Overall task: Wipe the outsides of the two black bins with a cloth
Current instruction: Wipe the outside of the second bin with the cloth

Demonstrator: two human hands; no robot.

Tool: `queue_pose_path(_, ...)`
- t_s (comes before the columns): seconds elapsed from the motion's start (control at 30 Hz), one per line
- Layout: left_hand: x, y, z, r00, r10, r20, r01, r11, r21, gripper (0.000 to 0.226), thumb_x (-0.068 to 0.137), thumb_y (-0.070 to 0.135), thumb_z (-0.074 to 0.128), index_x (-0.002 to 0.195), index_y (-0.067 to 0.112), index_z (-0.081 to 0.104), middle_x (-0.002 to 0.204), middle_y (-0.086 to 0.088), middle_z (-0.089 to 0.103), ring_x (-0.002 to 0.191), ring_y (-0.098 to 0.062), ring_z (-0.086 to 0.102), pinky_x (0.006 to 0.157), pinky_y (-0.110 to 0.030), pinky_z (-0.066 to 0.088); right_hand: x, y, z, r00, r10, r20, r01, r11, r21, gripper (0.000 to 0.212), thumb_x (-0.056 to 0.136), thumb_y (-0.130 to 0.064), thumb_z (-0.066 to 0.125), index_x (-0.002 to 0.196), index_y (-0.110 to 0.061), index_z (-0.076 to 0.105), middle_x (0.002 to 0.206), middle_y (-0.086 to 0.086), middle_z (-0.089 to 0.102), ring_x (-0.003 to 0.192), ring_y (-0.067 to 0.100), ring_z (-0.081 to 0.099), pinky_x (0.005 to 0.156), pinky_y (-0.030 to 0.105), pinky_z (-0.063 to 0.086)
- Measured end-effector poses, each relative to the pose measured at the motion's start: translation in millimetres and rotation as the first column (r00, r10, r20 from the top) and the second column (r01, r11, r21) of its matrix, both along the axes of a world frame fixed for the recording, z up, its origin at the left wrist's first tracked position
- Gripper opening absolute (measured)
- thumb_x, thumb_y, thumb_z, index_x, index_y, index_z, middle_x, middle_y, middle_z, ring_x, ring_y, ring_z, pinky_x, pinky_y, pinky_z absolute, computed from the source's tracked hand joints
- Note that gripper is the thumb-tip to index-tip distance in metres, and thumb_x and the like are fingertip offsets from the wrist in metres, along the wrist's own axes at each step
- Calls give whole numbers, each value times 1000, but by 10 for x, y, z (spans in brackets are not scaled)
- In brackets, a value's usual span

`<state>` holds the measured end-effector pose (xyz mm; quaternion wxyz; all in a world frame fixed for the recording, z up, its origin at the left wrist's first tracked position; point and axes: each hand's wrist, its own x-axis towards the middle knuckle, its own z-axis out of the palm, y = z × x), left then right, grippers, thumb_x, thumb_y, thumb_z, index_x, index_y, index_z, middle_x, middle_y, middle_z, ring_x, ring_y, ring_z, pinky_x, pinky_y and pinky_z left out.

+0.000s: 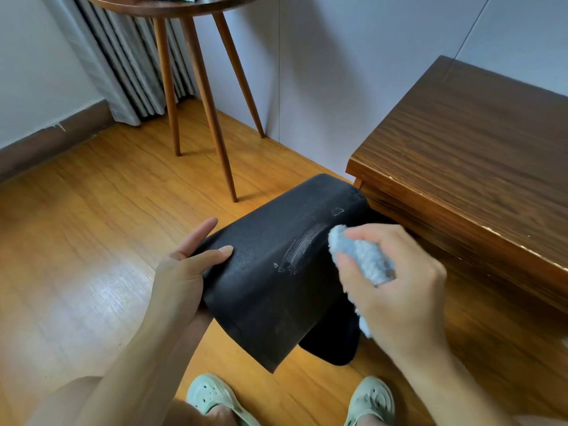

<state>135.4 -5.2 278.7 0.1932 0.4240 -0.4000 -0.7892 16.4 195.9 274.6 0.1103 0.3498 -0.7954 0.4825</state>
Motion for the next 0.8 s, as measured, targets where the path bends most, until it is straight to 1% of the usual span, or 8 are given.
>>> queue_pose_path(0.13, -8, 65, 13, 999, -32, -11, 32, 999, -19, 52, 83, -3, 67, 121, 33, 74, 117, -3, 73, 82, -21, 77, 57, -26, 60, -72, -42, -51, 999, -46, -16, 46, 998, 46, 23, 86, -13, 80, 108, -11, 73, 106, -2, 71, 97, 3, 67, 77, 8, 52)
queue_pose_path(0.23, -7, 110, -12, 999, -38, -16, 38, 999, -22, 55, 83, -4, 67, 122, 34, 73, 119, -5, 73, 86, -23, 78, 58, -27, 60, 88, -149, -123, 999, 52, -1, -52, 996, 66, 22, 86, -17, 78, 108, -11, 74, 108, -2, 72, 100, 7, 68, 81, 14, 55)
queue_pose_path(0.33, 0, 110, -38, 1000, -22, -4, 22, 999, -24, 55, 83, -6, 68, 121, 33, 73, 118, -7, 74, 85, -24, 78, 57, -28, 60, 360, -195, -122, 956, 245, 162, -255, 966, 44, 21, 86, -23, 77, 106, -18, 74, 104, -8, 72, 95, 4, 69, 73, 13, 56)
queue_pose_path(0.4, -2, 96, -38, 1000, -18, -3, 18, 999, -35, 55, 82, -7, 69, 121, 32, 74, 117, -7, 75, 86, -25, 78, 57, -29, 61, 449, -187, -90, 924, 291, 247, -300, 954, -2, 19, 85, -27, 77, 103, -23, 73, 99, -15, 71, 91, 2, 69, 66, 9, 54)
queue_pose_path(0.5, -2, 93, -23, 1000, -25, -3, 25, 999, -41, 53, 82, -6, 69, 119, 32, 75, 116, -4, 75, 88, -23, 78, 60, -29, 61, 379, -170, -89, 943, 226, 245, -235, 972, 6, 17, 85, -32, 75, 99, -23, 73, 95, -15, 69, 90, 4, 69, 65, 7, 50)
queue_pose_path(0.67, 1, 109, 4, 999, -44, 3, 44, 999, -33, 52, 84, -5, 66, 120, 32, 74, 116, -1, 72, 92, -24, 74, 58, -25, 59, 26, -168, -109, 978, -114, 177, 106, 993, 56, 17, 86, -36, 72, 99, -25, 72, 100, -8, 63, 91, 1, 62, 69, 3, 46)
queue_pose_path(0.73, 6, 112, 7, 999, -48, 8, 48, 998, -47, 53, 84, -5, 66, 121, 33, 74, 118, -1, 71, 98, -26, 72, 60, -25, 59, -94, -119, -48, 957, -176, 228, 173, 984, 34, 17, 86, -31, 75, 101, -33, 68, 101, -10, 65, 93, 0, 63, 68, 8, 51)
queue_pose_path(0.8, 9, 109, 0, 999, -49, 14, 49, 997, -60, 54, 83, -4, 67, 122, 34, 73, 120, -1, 70, 102, -27, 71, 65, -28, 59, -91, -87, 42, 942, -140, 304, 148, 989, -4, 17, 86, -31, 76, 97, -38, 65, 100, -13, 67, 92, 3, 65, 66, 16, 56)
